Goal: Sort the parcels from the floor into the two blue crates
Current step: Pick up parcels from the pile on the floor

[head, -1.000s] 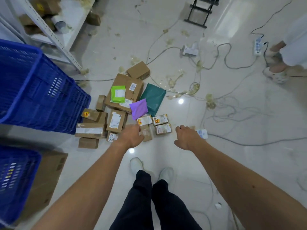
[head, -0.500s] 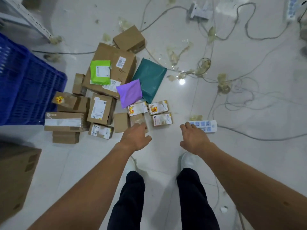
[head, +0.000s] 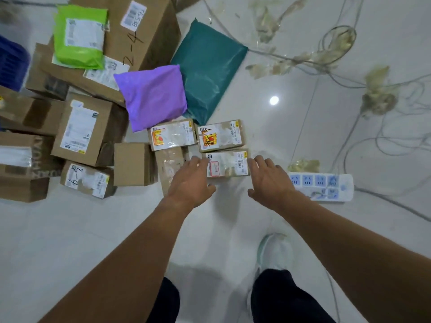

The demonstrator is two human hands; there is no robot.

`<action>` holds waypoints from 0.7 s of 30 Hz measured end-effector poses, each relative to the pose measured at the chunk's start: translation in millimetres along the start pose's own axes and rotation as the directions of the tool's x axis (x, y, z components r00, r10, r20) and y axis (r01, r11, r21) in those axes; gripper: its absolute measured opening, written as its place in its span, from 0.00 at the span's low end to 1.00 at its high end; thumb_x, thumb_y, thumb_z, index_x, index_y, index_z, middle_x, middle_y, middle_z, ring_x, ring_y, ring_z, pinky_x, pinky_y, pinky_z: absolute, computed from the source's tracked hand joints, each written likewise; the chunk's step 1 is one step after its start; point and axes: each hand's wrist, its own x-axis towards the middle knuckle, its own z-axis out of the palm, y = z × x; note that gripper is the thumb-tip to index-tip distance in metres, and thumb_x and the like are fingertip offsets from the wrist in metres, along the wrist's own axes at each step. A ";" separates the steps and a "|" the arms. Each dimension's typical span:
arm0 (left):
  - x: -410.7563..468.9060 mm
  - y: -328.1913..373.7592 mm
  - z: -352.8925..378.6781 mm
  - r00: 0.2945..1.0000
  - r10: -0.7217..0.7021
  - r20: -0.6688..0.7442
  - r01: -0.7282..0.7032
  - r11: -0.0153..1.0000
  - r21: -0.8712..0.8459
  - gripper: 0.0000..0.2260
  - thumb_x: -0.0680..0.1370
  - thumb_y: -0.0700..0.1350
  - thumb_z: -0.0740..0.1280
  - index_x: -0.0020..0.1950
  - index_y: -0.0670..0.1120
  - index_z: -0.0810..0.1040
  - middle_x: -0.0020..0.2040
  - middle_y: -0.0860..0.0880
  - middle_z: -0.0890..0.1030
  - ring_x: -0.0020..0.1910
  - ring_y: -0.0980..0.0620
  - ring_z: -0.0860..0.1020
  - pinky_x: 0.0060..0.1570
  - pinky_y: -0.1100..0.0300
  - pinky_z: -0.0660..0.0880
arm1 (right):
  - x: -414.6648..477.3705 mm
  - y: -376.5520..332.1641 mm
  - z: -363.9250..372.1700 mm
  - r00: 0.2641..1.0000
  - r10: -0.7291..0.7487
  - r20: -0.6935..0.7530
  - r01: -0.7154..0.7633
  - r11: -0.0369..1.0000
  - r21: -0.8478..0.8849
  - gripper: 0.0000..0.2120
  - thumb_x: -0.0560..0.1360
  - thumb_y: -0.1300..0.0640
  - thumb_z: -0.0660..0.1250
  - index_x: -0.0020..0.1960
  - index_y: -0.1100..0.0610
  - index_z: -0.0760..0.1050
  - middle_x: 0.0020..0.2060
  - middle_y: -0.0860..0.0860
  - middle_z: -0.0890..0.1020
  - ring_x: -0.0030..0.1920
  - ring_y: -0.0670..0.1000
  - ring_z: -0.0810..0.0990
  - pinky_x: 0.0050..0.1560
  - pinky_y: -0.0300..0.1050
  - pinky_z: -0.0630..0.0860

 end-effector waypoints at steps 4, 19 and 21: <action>46.8 -9.7 42.3 0.993 0.111 -0.030 -0.103 0.978 0.183 0.37 0.74 0.53 0.72 0.78 0.47 0.59 0.73 0.46 0.64 0.70 0.46 0.66 0.65 0.50 0.72 | 47.6 7.3 40.3 0.992 -0.079 -0.093 0.077 0.997 -0.031 0.38 0.70 0.50 0.72 0.75 0.58 0.59 0.70 0.55 0.66 0.69 0.56 0.66 0.68 0.51 0.67; 73.0 -22.0 51.6 0.973 0.224 -0.061 -0.186 0.909 0.373 0.40 0.71 0.50 0.75 0.77 0.42 0.58 0.69 0.44 0.67 0.66 0.45 0.69 0.64 0.51 0.72 | 75.8 1.2 41.0 0.989 -0.140 -0.037 0.136 0.987 -0.091 0.40 0.68 0.49 0.73 0.73 0.58 0.59 0.66 0.53 0.68 0.61 0.55 0.70 0.58 0.49 0.72; 59.7 -22.6 37.2 0.972 0.225 -0.061 -0.188 0.912 0.363 0.41 0.71 0.50 0.75 0.77 0.42 0.57 0.70 0.44 0.66 0.67 0.45 0.69 0.64 0.51 0.71 | 61.6 -2.8 23.2 0.988 -0.148 -0.037 0.145 0.986 -0.081 0.38 0.68 0.48 0.74 0.72 0.57 0.60 0.65 0.53 0.69 0.61 0.54 0.70 0.58 0.49 0.74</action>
